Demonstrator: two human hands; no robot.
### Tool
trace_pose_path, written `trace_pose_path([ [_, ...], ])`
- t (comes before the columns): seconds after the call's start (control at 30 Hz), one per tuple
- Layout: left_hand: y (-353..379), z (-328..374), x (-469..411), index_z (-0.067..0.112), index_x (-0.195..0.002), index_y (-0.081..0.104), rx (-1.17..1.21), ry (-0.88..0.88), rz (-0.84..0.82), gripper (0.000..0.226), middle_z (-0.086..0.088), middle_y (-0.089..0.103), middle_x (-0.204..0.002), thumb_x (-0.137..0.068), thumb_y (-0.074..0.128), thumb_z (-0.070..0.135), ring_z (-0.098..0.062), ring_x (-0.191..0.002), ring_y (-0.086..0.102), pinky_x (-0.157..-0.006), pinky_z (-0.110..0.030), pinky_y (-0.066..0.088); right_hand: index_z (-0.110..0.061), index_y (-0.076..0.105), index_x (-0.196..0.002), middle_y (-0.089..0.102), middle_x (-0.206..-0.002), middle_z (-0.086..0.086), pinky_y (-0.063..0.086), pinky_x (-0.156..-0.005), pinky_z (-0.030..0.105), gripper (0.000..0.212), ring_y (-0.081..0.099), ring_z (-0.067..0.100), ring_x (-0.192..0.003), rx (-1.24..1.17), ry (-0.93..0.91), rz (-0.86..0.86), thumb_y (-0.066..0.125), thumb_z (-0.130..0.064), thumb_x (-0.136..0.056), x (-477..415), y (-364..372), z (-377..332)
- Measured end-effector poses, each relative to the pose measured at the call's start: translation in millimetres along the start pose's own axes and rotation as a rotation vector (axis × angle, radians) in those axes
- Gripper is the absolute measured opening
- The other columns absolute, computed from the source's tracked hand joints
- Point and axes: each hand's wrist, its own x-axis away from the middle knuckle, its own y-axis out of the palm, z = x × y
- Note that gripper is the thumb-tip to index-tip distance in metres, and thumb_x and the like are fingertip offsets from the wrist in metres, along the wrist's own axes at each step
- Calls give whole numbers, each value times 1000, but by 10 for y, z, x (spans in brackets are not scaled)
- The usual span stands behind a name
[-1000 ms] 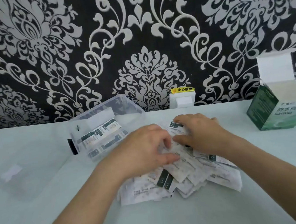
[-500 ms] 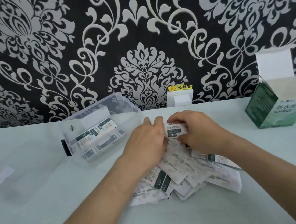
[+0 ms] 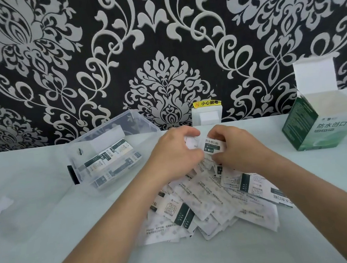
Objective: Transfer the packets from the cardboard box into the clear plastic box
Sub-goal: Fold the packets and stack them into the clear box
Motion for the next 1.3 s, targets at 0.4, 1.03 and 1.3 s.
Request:
trace_pose_path([
  [0.4,-356,87,221,17,-122,62,66,478,627,44,6,65,-114,-83,67,-3,-8,-102,63,-86,-32,56,-16,60,-127,50,-130,6,35,-100,37,41,32,29,-125,235,-8,-60,62,-28,-88,3,-4,16],
  [1.03,-93,166,384,22,-120,55,-101,455,392,43,11,44,-122,-81,69,34,-7,-116,42,-92,-5,33,-2,63,-106,75,-84,16,58,-59,31,27,72,23,-70,-1370,180,-268,49,-24,-100,421,-106,-316],
  [1.3,-221,99,302,42,-115,51,104,131,173,57,21,57,-103,-71,83,23,-1,-92,59,-82,-31,54,-4,64,-119,72,-108,20,60,-78,39,35,71,29,-87,-1350,155,-372,45,-28,-101,396,-35,-307],
])
